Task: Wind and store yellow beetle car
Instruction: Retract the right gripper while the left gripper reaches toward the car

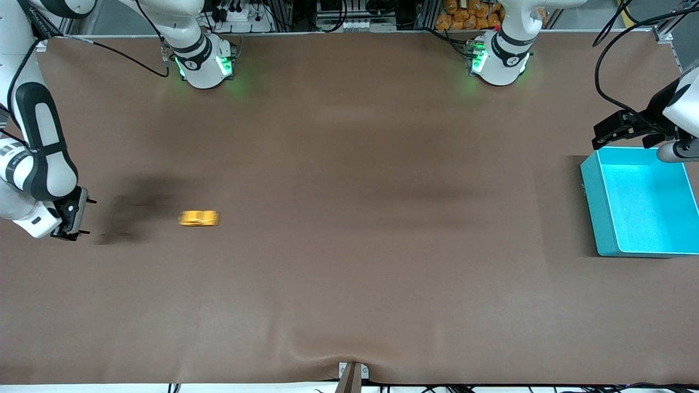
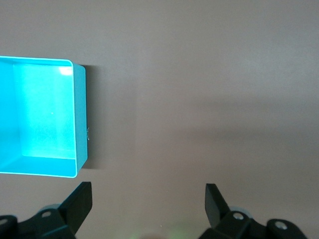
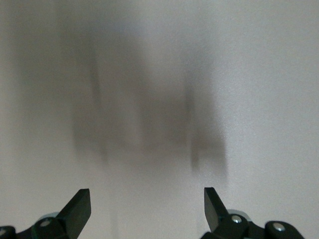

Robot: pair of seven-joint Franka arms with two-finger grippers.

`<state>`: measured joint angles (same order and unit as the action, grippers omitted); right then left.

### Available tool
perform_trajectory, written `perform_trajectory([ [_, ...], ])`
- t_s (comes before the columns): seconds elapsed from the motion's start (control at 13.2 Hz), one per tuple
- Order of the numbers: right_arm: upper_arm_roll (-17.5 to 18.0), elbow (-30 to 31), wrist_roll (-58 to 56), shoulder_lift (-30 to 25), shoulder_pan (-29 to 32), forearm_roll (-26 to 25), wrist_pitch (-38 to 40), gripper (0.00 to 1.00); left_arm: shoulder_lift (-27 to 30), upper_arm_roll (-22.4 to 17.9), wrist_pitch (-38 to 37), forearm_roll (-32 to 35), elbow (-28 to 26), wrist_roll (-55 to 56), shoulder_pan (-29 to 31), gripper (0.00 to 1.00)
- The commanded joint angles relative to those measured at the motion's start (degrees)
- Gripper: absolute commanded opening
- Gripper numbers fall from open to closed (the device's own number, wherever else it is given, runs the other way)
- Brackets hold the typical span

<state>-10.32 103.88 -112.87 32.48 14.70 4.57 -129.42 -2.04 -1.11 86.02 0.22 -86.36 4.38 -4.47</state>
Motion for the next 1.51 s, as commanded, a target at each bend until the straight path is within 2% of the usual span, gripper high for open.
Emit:
perform_trajectory([
  [0.0,0.6,-2.1,-0.9,1.1,0.7,1.1,1.4,1.00,0.5,-0.4,0.2,-0.7,0.2,0.5,0.0,1.00],
  [0.76,0.6,-3.3,-0.9,1.0,0.6,1.3,2.9,1.00,0.5,-1.1,-0.2,-0.5,-0.1,2.3,0.1,1.00],
  [0.91,0.6,-4.8,-0.6,0.7,0.4,5.3,6.2,1.00,0.4,-1.2,-0.2,-0.4,-0.3,2.4,0.1,1.00],
  [1.21,0.6,-8.8,5.6,0.1,-0.4,5.7,11.7,1.00,0.2,-1.1,-0.3,-0.3,-1.5,2.7,0.0,1.00],
  [1.44,0.6,-16.1,18.4,-1.9,-2.5,5.8,22.6,1.00,-0.1,-1.1,-0.5,-0.3,-2.6,3.6,0.1,1.00],
])
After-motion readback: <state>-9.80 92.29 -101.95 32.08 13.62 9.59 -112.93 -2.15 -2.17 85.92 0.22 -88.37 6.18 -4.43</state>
